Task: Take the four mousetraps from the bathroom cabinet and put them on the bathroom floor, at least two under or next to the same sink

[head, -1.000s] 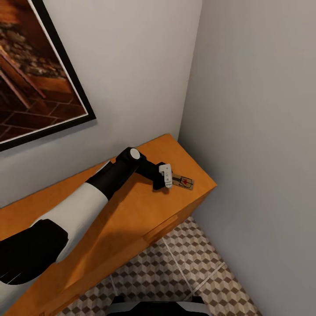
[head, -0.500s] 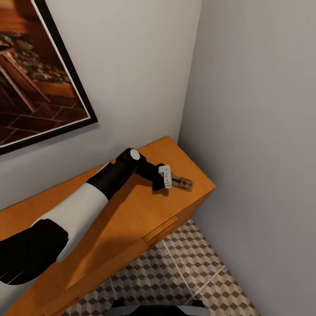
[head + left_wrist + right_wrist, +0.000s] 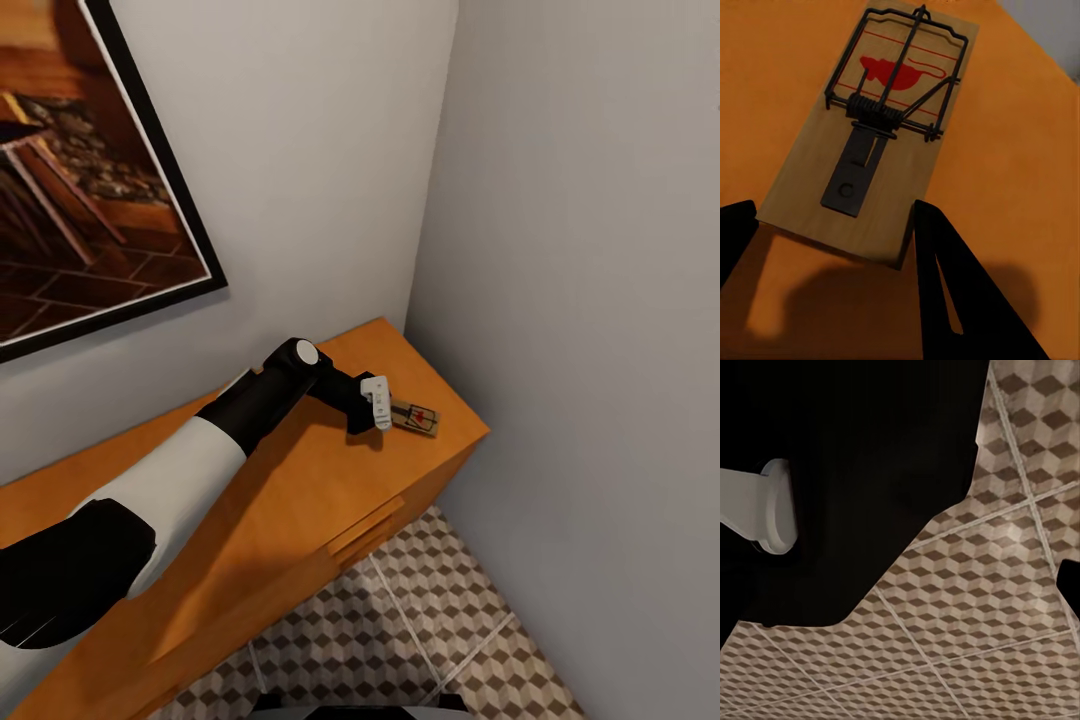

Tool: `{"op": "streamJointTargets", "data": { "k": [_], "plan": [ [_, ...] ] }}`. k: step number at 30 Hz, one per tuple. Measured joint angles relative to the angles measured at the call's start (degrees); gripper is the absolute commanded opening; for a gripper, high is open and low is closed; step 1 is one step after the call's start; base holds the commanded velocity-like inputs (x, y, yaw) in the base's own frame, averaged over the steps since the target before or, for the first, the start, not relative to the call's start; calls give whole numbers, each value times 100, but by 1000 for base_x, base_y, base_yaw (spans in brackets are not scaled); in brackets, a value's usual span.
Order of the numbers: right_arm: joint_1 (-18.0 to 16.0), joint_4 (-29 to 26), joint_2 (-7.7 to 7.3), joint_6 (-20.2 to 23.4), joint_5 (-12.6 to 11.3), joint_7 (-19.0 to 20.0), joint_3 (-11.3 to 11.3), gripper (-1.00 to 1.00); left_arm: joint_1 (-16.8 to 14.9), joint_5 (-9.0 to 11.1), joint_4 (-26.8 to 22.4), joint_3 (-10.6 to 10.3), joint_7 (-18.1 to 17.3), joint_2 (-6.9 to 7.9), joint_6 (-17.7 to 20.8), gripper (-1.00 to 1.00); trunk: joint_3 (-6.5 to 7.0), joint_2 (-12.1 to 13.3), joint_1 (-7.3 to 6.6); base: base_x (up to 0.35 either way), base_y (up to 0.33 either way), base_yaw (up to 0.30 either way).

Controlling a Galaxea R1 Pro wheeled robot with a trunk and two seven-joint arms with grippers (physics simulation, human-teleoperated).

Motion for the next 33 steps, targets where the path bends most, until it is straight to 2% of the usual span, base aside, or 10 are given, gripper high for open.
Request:
{"op": "streamJointTargets", "data": {
  "k": [11,25,33],
  "plan": [
    [-2,0,0,0,-6,0,-7,100,0,4,3,22,12,1,107,-100,87,0,0,0,0,0],
    [-2,-7,0,0,-9,0,-14,100,0,13,2,57,249,-1,278,-100,193,0,0,0,0,0],
    [-2,-17,0,-3,-9,0,-22,100,0,25,4,69,695,-8,559,-100,253,0,0,0,0,0]
  ]
}}
